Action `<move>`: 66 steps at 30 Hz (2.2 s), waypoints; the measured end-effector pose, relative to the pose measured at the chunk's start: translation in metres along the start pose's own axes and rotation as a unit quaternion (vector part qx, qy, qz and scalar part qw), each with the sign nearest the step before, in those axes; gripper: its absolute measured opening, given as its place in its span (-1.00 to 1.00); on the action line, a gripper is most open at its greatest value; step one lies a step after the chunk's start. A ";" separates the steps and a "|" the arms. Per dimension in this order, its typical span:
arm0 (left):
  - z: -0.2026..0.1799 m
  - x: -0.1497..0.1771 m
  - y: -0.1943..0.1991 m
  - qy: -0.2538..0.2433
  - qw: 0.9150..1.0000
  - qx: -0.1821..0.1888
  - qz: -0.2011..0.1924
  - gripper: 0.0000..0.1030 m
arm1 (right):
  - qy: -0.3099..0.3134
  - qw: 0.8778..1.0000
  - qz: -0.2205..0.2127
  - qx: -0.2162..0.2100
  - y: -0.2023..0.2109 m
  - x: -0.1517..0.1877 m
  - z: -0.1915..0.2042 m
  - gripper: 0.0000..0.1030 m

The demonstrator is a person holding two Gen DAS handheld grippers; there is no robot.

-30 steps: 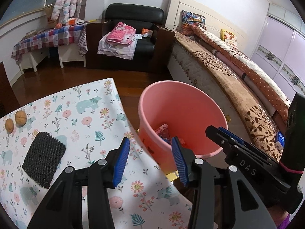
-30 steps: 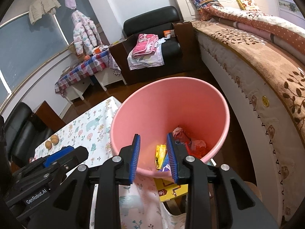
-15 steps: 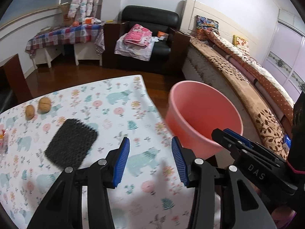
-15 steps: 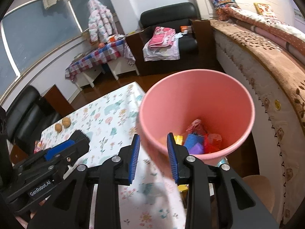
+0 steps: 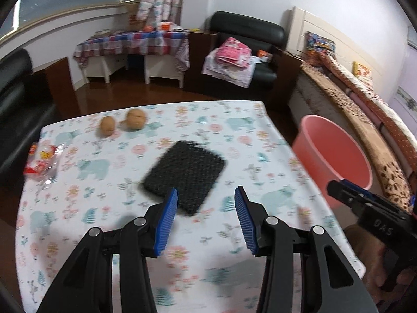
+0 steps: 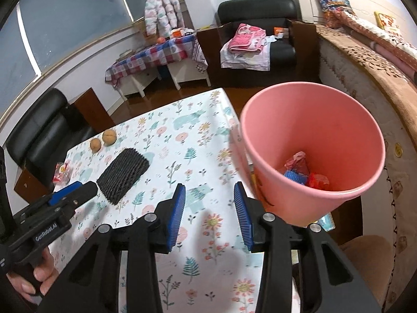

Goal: Collect trash
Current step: 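Move both open tools back over the table, then grasp the red-and-white snack bag with the left tool while the right tool grasps the black net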

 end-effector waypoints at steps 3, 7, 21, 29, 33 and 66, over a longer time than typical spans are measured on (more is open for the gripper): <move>0.019 0.003 0.004 -0.001 1.000 -0.023 -0.006 -0.13 | 0.005 1.000 0.004 -0.007 -0.003 0.002 0.008 -0.24; 0.041 0.009 0.007 0.009 0.999 -0.046 -0.008 -0.12 | 0.003 1.000 0.008 -0.017 -0.008 0.004 0.015 -0.24; 0.103 0.017 0.020 0.030 0.997 -0.067 -0.023 -0.06 | 0.022 0.999 0.023 -0.027 -0.020 0.013 0.045 -0.24; 0.169 0.009 0.037 0.053 0.991 -0.110 -0.044 0.05 | 0.027 0.999 0.032 -0.028 -0.027 0.018 0.050 -0.24; 0.213 0.001 0.040 0.085 0.985 -0.143 -0.051 0.06 | 0.026 0.999 0.037 -0.027 -0.031 0.019 0.051 -0.24; 0.267 0.000 -0.031 0.099 0.982 -0.159 -0.008 -0.64 | 0.070 0.994 0.061 -0.056 -0.054 0.024 0.094 -0.24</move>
Point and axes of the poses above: each gripper's, at about its wrist camera, not at the fingertips, and y roughly against the way its jaws point, z to its left, x to its underside, the point moved 7 cm from there along -y, roughly the way its jaws point, and after that the axes turned 11 degrees about -z, right-handed, at the moved point
